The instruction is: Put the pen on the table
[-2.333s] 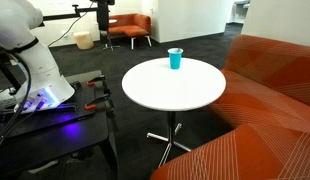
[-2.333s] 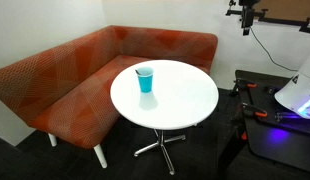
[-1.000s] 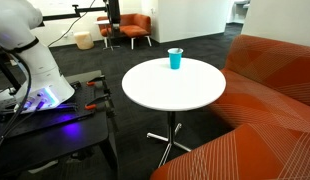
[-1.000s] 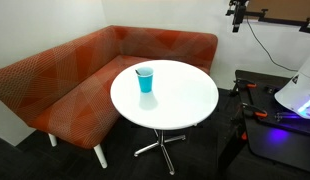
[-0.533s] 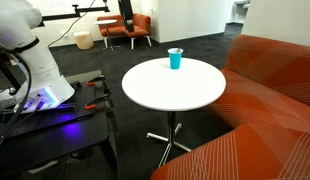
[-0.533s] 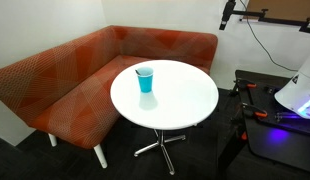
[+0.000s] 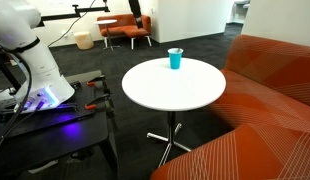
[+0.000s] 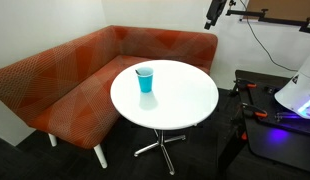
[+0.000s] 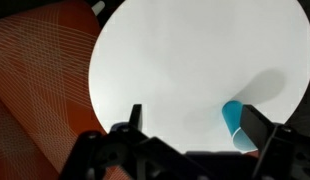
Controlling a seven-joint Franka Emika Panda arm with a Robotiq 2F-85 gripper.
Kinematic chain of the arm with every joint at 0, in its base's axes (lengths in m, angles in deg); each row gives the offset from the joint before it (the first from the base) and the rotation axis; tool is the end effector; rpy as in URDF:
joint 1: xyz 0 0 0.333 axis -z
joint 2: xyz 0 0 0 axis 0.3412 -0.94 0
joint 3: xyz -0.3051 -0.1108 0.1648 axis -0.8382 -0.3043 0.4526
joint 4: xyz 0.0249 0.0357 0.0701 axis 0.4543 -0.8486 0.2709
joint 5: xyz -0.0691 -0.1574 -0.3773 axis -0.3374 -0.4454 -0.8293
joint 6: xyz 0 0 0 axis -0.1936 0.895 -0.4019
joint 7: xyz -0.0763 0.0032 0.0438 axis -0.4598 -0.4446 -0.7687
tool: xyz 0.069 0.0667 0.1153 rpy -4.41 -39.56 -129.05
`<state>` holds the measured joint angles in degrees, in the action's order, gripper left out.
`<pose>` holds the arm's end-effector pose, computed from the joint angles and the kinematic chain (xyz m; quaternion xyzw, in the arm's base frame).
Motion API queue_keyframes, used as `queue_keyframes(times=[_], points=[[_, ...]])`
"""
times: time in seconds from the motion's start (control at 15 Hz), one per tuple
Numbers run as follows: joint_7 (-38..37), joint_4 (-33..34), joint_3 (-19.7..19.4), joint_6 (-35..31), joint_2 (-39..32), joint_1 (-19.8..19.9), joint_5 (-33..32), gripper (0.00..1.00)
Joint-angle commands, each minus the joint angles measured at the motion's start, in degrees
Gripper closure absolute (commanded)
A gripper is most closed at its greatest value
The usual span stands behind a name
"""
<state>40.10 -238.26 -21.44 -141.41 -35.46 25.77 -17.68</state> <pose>0.3981 -0.0670 0.4091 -0.9894 0.1129 -0.0913 0.0064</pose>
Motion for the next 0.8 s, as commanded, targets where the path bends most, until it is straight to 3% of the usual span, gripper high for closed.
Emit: queue_keyframes(times=[0.0, 0.67, 0.73], points=[[-4.5, 3.2, 1.0, -2.7, -4.3, -1.7, 5.2, 0.0], [-2.3, 6.5, -1.1, -13.0, -12.3, -9.2, 36.7, 0.0], [-3.1, 4.7, 0.0, -11.3, -10.0, -7.1, 32.4, 0.0]])
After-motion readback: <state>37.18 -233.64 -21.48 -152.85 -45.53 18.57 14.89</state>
